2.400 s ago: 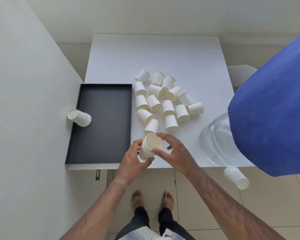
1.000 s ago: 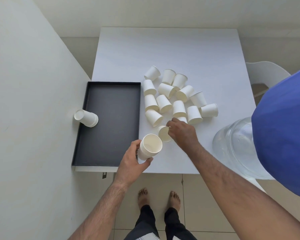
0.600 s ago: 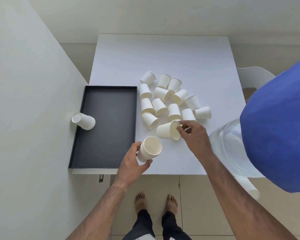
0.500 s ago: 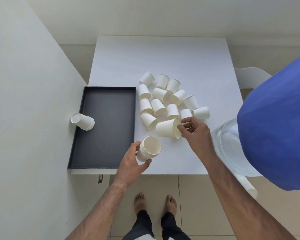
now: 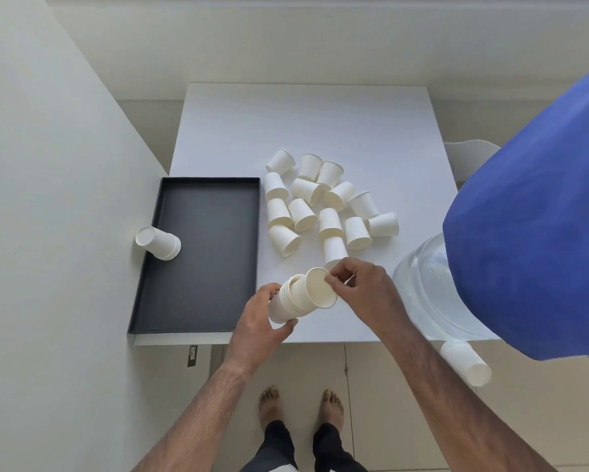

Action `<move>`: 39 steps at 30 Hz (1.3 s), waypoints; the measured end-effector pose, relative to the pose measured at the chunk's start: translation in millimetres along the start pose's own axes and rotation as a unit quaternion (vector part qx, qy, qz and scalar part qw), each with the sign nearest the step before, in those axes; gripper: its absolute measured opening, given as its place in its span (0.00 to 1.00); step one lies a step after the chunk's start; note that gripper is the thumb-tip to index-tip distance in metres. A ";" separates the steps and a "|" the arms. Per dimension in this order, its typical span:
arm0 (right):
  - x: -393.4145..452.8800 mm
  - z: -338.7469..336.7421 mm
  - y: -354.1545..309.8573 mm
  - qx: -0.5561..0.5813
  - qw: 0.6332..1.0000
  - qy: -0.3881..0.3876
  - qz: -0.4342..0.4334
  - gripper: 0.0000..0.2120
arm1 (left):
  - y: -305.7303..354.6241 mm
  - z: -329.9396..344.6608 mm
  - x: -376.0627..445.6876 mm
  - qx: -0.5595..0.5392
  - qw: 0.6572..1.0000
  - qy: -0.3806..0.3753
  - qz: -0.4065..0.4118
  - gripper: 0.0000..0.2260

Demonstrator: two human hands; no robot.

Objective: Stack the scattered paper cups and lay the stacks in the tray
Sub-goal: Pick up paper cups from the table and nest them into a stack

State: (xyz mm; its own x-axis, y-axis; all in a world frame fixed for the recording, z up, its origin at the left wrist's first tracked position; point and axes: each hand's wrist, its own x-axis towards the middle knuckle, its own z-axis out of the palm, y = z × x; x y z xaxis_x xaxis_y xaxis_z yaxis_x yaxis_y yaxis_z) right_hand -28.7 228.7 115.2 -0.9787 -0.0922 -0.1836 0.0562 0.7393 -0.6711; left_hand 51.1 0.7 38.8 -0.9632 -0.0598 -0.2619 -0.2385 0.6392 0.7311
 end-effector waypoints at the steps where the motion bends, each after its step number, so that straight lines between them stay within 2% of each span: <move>1: -2.1 2.0 -0.2 -0.019 1.000 0.005 -0.010 0.07 | 0.5 0.9 -0.8 0.003 1.000 -0.002 0.003 0.33; 8: -8.9 17.1 0.7 -0.137 0.988 0.011 -0.077 0.08 | 6.5 1.3 -3.2 0.011 0.999 -0.022 0.024 0.33; 15: -10.9 26.4 3.0 -0.139 0.988 -0.010 -0.060 0.09 | 1.8 2.6 -4.3 -0.008 0.999 -0.044 0.010 0.33; 17: -9.0 28.6 8.5 -0.091 0.995 -0.029 -0.033 0.10 | 0.7 4.0 -4.5 -0.019 0.998 -0.052 0.002 0.32; 19: -5.3 28.1 15.6 0.040 0.998 -0.041 0.019 0.12 | 1.7 5.3 -3.7 -0.039 0.998 -0.058 -0.007 0.32; 22: 4.6 30.6 29.5 0.207 0.973 -0.002 0.102 0.14 | 6.9 5.9 -1.3 -0.055 0.997 -0.058 -0.013 0.31; 29: 36.6 54.0 65.9 0.295 0.917 0.031 0.265 0.10 | 12.4 5.9 7.8 -0.072 0.995 -0.060 -0.021 0.30; 33: 54.2 69.2 71.5 0.333 0.886 0.031 0.320 0.10 | 6.4 3.5 10.6 -0.079 0.995 -0.059 -0.034 0.30; 39: 82.3 83.7 61.7 0.410 0.821 0.039 0.396 0.11 | -2.5 -4.2 15.1 -0.088 0.993 -0.055 -0.054 0.30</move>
State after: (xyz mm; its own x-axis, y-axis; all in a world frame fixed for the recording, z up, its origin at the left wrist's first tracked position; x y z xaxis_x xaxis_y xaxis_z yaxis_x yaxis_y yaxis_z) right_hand -89.3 210.9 -1.4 -0.5783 0.2676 -0.7707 0.7640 -0.1535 -0.6266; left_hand 36.6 -5.1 35.7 -0.9139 -0.0309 -0.4047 -0.3669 0.4891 0.7913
